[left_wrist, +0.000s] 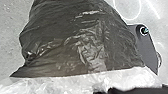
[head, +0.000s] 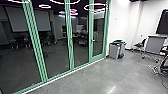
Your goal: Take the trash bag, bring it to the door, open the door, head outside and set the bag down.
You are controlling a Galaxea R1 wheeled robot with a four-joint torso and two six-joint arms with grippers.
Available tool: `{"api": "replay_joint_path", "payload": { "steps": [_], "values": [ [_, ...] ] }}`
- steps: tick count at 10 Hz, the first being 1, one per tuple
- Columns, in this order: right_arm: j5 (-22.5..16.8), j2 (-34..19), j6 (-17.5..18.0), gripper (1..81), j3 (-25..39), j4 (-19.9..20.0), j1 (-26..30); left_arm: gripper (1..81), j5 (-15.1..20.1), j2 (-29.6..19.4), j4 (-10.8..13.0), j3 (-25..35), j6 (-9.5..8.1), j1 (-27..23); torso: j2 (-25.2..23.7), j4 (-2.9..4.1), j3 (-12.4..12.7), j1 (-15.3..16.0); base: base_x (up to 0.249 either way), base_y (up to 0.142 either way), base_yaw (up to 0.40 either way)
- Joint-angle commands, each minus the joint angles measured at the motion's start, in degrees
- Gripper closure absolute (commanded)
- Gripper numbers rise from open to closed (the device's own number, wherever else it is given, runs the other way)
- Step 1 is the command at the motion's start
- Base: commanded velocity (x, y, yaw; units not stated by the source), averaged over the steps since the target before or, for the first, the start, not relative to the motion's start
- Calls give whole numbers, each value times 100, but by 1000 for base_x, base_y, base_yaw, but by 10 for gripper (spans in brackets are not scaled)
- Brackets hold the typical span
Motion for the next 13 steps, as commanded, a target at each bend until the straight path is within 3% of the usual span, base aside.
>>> {"api": "replay_joint_path", "payload": {
  "steps": [1, 13],
  "values": [
    [-260, 51, 11, 10, 38, -59, 324, 811, 313, -20, 35, -15, 29, -432, 0, -2, 0, 0, 123, -67, 0],
    [-252, 51, 11, 10, 20, -50, 306, 811, 313, -20, 35, -15, 29, -433, 0, 0, 0, 0, 123, -67, 0]
  ]
}}
